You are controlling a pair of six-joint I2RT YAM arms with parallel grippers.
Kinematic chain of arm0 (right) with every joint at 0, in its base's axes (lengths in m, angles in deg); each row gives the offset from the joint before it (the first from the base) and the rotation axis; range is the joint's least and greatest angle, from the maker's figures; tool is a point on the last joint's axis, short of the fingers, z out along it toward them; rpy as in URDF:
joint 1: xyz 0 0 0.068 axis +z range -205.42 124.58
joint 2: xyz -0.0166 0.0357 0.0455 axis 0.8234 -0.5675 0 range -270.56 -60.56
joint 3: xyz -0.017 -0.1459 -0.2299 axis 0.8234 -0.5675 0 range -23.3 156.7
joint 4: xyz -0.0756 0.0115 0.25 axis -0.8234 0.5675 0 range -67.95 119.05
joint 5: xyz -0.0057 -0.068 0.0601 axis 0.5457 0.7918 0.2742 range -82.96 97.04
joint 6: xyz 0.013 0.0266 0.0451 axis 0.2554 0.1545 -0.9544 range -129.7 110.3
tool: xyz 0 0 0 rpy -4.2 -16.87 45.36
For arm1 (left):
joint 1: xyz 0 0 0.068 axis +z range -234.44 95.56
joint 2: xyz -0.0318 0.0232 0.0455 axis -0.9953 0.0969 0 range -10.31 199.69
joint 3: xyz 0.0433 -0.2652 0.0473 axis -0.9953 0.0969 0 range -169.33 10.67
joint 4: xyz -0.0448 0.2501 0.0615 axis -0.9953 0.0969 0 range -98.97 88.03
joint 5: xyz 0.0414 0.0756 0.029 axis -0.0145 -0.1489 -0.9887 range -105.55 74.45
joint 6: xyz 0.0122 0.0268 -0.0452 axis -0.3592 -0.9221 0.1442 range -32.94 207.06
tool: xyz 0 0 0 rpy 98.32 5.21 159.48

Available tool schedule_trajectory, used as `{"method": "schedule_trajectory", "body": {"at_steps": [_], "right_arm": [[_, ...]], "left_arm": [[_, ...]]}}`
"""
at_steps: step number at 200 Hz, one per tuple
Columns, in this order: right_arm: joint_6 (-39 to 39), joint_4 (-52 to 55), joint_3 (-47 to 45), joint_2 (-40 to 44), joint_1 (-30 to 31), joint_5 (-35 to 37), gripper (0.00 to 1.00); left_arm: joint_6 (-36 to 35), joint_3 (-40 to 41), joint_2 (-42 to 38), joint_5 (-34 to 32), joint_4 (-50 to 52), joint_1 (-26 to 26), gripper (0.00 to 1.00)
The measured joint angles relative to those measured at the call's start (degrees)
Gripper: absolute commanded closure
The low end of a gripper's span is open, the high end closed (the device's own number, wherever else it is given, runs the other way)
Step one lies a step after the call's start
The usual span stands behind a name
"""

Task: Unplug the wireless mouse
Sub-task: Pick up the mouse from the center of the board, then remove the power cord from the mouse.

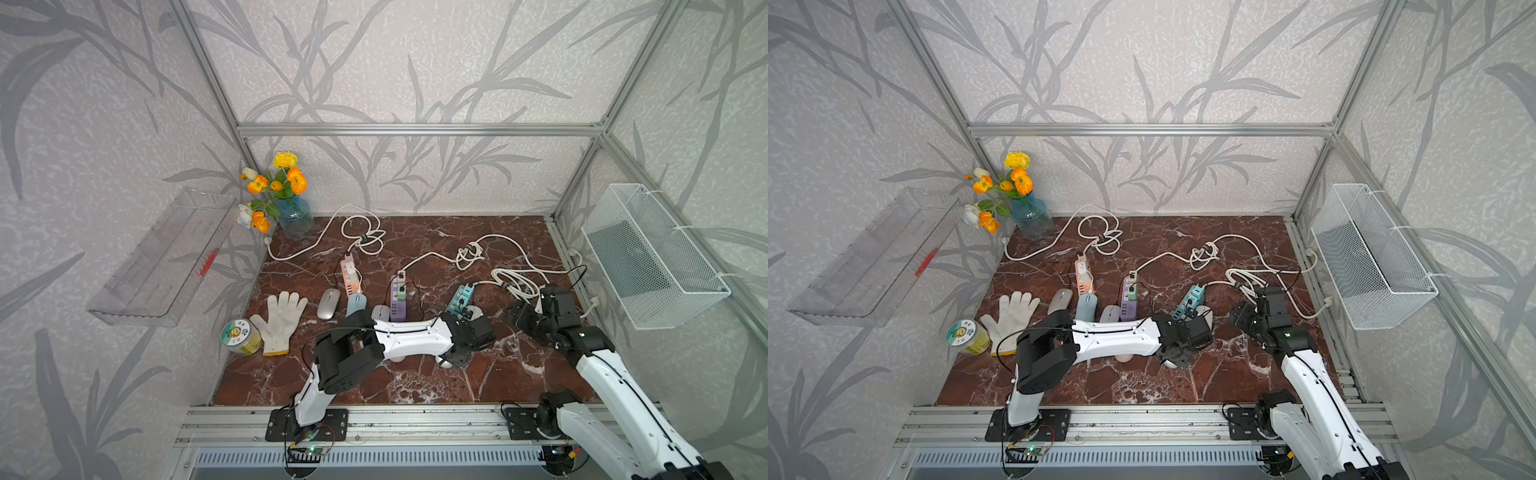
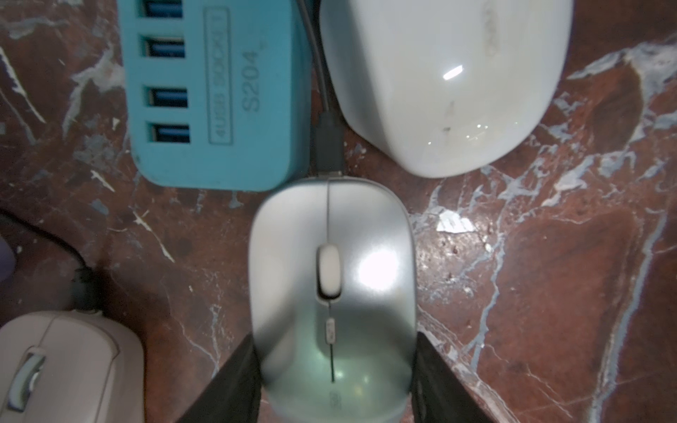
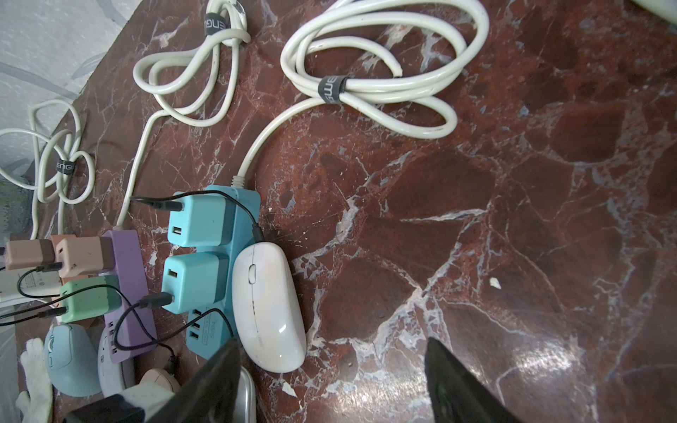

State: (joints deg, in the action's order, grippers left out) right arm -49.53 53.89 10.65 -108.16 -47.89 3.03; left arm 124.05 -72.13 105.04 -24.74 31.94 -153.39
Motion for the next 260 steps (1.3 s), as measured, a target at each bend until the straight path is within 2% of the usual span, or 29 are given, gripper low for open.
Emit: {"method": "schedule_trajectory", "body": {"at_steps": [40, 55, 99, 117, 145, 165, 201, 231, 260], "right_arm": [[1.0, -5.2, 0.0, -1.7, 0.0, -4.3, 0.16], [1.0, -7.6, 0.0, -2.2, 0.0, -7.1, 0.15], [-0.5, -18.8, -0.9, -2.4, 0.0, -18.6, 0.15], [-2.3, -24.1, -2.1, -3.3, 0.3, -23.8, 0.17], [-5.2, -29.1, -2.8, -8.4, 4.3, -28.0, 0.25], [-7.0, -30.1, -2.8, -12.3, 8.1, -28.7, 0.3], [-11.6, -33.0, -2.8, -17.9, 13.0, -28.0, 0.31], [-16.5, -40.1, -3.8, -21.1, 14.1, -28.0, 0.37], [-18.2, -40.9, -4.3, -21.1, 14.2, -27.3, 0.48]], "left_arm": [[-4.0, 0.1, -5.7, -2.3, -0.1, 0.0, 0.61], [-5.6, 0.6, -9.5, -3.3, -0.7, 0.0, 0.7], [-9.2, 5.1, -18.6, -5.2, -2.8, 0.7, 0.83], [-10.0, 7.5, -19.7, -5.1, -3.8, 1.4, 0.85], [-11.3, 9.7, -19.9, -3.9, -5.0, 2.8, 1.0], [-11.9, 10.7, -19.9, -2.8, -6.1, 3.2, 1.0], [-12.4, 13.0, -20.3, -1.0, -7.6, 3.2, 1.0], [-13.0, 13.3, -20.4, 0.2, -8.5, 3.4, 1.0], [-13.2, 14.1, -20.8, 0.7, -9.1, 3.8, 1.0]]}}
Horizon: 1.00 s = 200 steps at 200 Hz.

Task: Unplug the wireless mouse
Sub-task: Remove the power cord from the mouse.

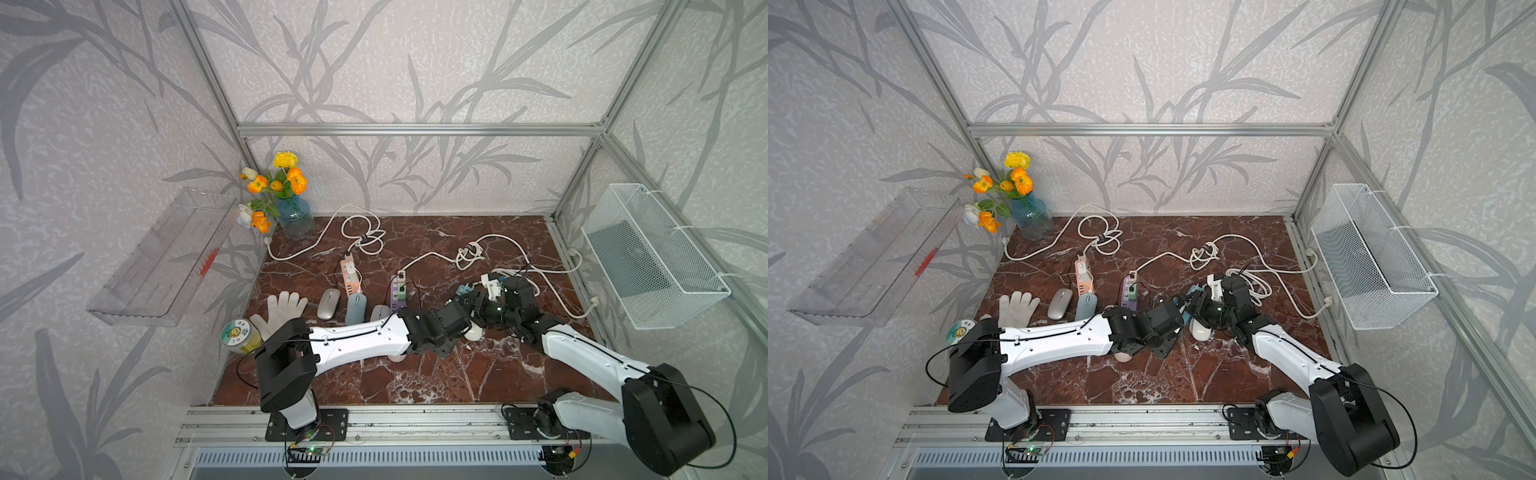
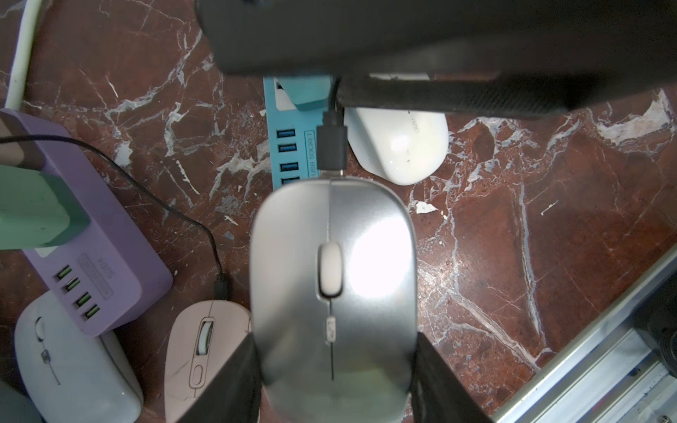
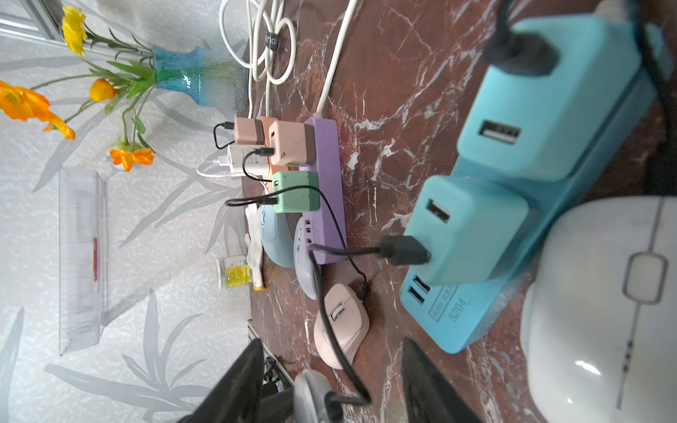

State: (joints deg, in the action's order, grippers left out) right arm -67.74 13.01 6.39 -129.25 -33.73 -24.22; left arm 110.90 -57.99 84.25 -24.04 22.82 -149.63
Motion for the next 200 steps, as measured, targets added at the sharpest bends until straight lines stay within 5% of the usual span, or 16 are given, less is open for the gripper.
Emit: {"method": "schedule_trajectory", "body": {"at_steps": [58, 118, 200], "right_arm": [[-2.7, -2.3, 0.0, -3.1, 0.0, 0.2, 0.66], [-4.3, -5.1, 0.0, -5.6, 0.0, -1.0, 1.0], [-4.2, -3.2, 0.1, -4.7, 0.4, -0.6, 1.0]], "left_arm": [[-0.3, 0.9, -0.7, 1.4, -0.6, 0.5, 1.0], [-0.9, 1.8, -0.7, 2.2, -1.0, 0.7, 1.0], [-0.9, 3.8, -3.1, 3.8, -1.8, 0.9, 1.0]]}}
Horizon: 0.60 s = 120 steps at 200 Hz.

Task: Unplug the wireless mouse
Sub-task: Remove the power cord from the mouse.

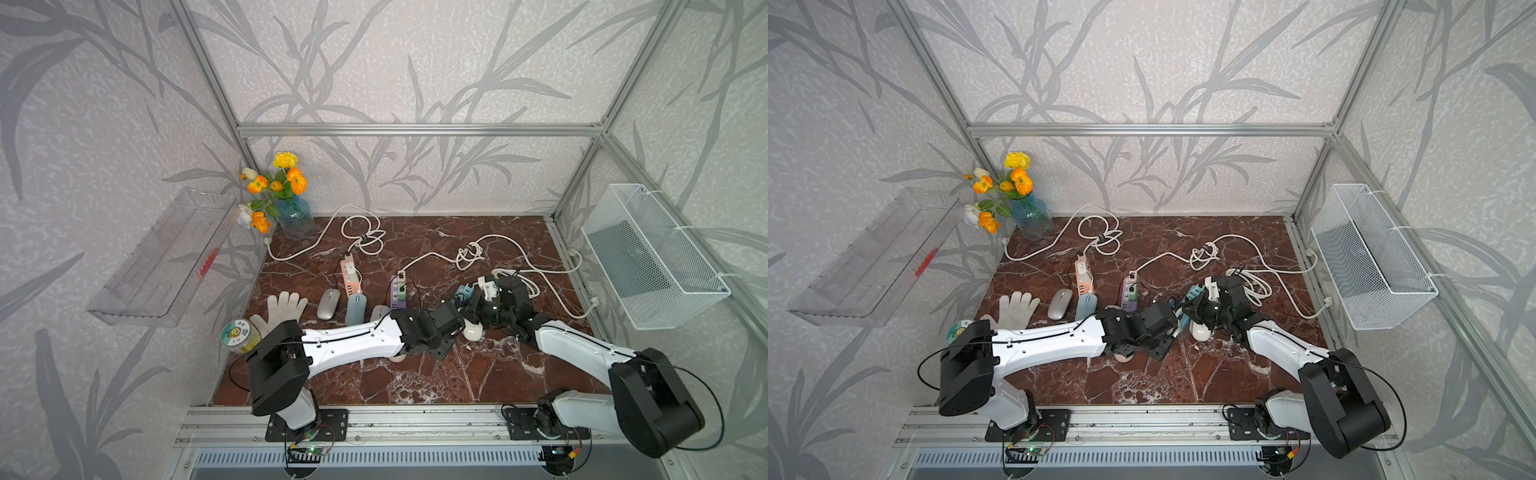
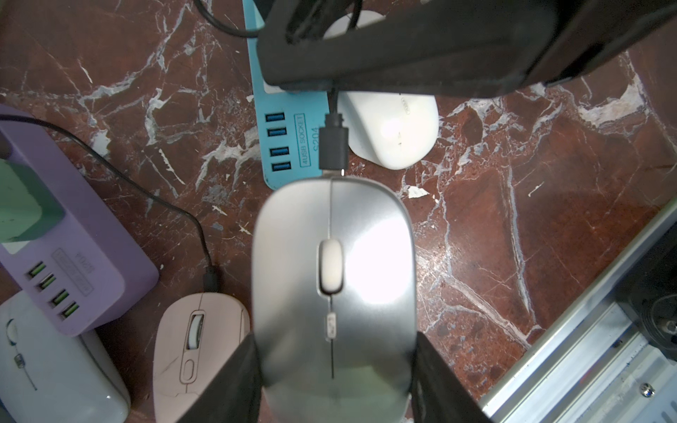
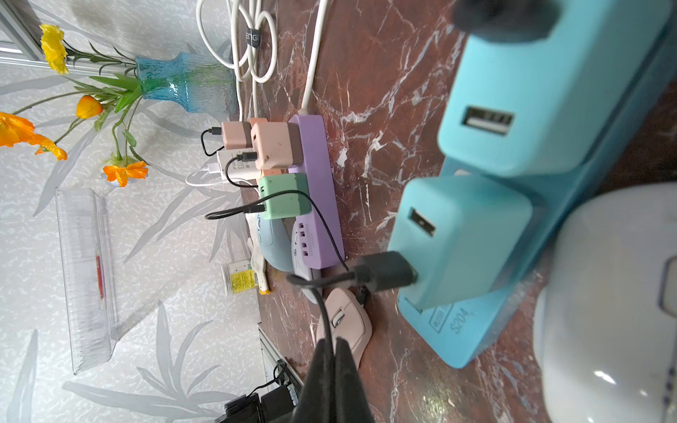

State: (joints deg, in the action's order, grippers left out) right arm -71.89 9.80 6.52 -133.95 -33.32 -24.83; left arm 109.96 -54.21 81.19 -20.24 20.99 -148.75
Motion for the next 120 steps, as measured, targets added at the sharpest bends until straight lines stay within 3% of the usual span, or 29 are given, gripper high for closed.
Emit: {"method": "schedule_trajectory", "body": {"at_steps": [59, 120], "right_arm": [[-0.1, 1.0, 0.0, 1.3, 1.3, 0.5, 1.0], [-1.9, -0.9, 0.0, 1.7, -0.2, 10.1, 1.0]], "left_arm": [[0.2, 4.7, -5.0, 3.0, -1.8, 0.2, 1.0], [1.7, 6.2, -4.0, 6.2, 4.8, -0.1, 1.0]]}}
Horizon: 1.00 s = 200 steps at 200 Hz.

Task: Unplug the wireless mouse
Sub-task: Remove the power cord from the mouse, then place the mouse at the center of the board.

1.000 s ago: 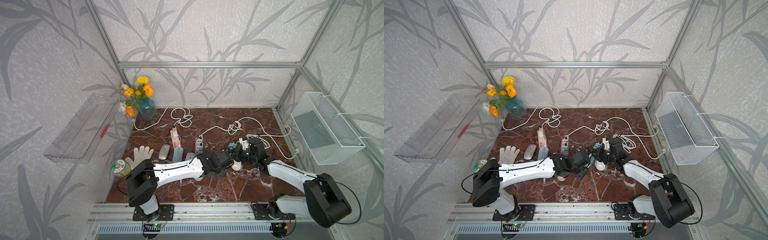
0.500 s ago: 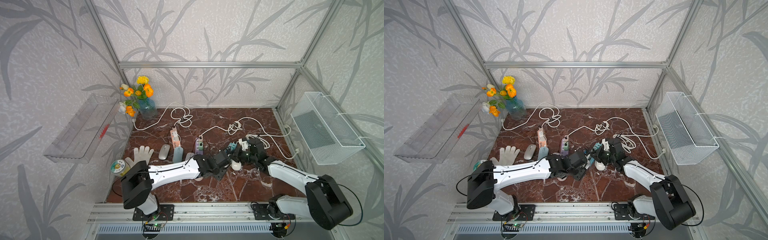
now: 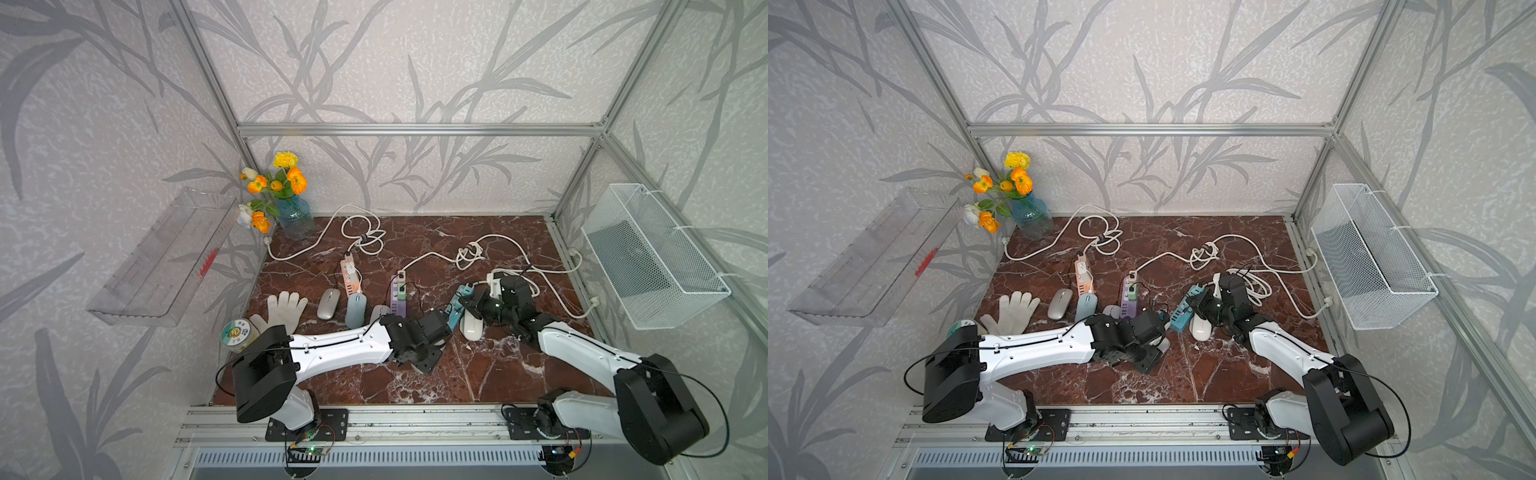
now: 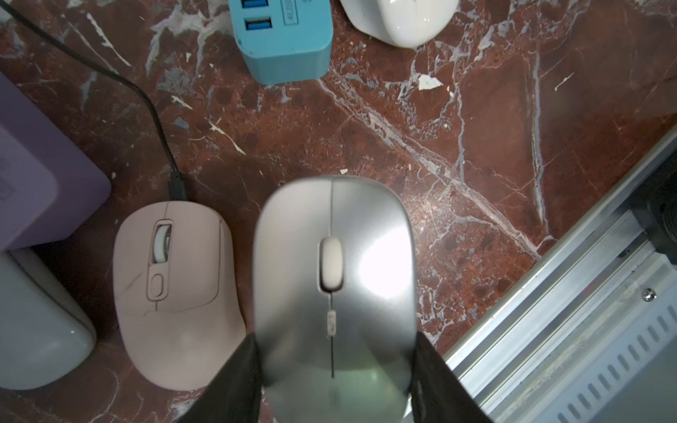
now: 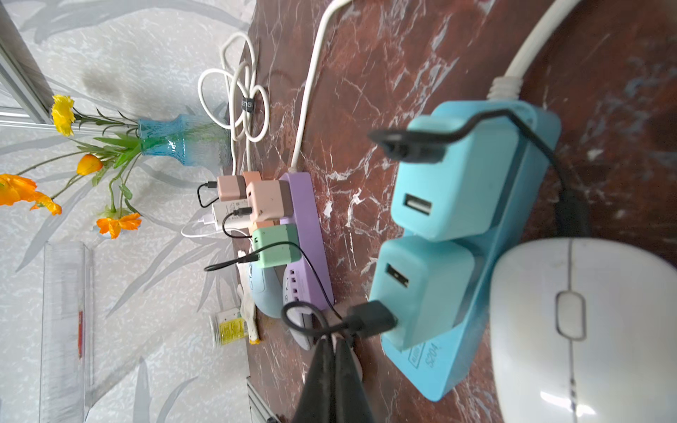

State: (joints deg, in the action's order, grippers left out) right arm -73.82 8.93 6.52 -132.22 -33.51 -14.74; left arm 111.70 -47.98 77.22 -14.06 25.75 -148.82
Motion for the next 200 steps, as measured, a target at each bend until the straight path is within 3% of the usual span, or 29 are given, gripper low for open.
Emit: {"method": "schedule_trajectory", "body": {"at_steps": [51, 118, 200], "right_arm": [[1.5, -0.4, 1.0, -1.9, 0.1, -0.5, 1.0], [11.8, 7.7, 4.2, -1.3, 2.1, 0.0, 1.0], [16.8, 15.6, 4.2, 4.3, 2.7, 4.6, 1.0]], "left_arm": [[1.7, 0.0, -0.8, -2.6, 3.2, 0.1, 1.0], [9.5, 1.4, -4.7, -4.7, 7.9, 0.6, 1.0], [22.7, -3.6, 8.0, -1.9, 6.6, -1.3, 1.0]]}}
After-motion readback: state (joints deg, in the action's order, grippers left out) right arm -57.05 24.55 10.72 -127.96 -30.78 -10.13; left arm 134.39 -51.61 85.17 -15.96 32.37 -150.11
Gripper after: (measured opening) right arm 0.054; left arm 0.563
